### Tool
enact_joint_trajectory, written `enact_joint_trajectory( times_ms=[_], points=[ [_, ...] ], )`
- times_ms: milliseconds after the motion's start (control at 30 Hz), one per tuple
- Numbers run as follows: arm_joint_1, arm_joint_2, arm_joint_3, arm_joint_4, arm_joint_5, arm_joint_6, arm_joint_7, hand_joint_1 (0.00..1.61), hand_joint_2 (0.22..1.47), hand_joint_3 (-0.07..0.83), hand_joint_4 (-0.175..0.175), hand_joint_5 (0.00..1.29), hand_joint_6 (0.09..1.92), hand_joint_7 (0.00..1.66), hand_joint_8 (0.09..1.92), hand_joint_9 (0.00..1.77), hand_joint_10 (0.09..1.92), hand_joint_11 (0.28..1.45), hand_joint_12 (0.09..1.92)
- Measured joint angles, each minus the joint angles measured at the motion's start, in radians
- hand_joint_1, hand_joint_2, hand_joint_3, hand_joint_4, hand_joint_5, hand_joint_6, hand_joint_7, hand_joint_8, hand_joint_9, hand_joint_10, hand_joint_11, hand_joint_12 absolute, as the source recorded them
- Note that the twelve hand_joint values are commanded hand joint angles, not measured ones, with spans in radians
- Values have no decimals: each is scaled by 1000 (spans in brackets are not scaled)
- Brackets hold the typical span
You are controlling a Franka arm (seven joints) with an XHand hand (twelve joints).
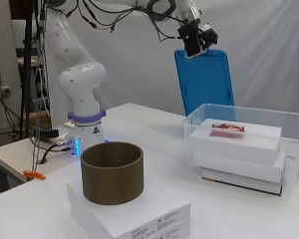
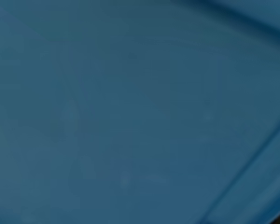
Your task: Teleoperate dual arm-hand system to remove items from a box
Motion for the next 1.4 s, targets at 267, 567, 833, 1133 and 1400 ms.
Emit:
enact_joint_trajectory(
  times_ms=[267,567,833,1133,1400],
  points=[
    [102,-249,-39,-101,110,-41,-64,1186,1268,0,-173,631,1358,779,1483,1072,1911,786,1774],
    [60,-211,-60,20,46,-245,329,27,966,-3,3,371,87,592,87,680,87,558,87],
    [-31,170,-97,310,-135,-508,898,171,970,-9,-29,321,87,509,87,593,87,533,87],
    [-80,403,-222,305,-207,-448,1072,170,1026,-4,-24,437,87,673,87,727,87,641,87],
    [-440,373,37,349,-80,-469,1017,121,994,-2,-36,385,87,691,87,753,87,654,87]
  ],
)
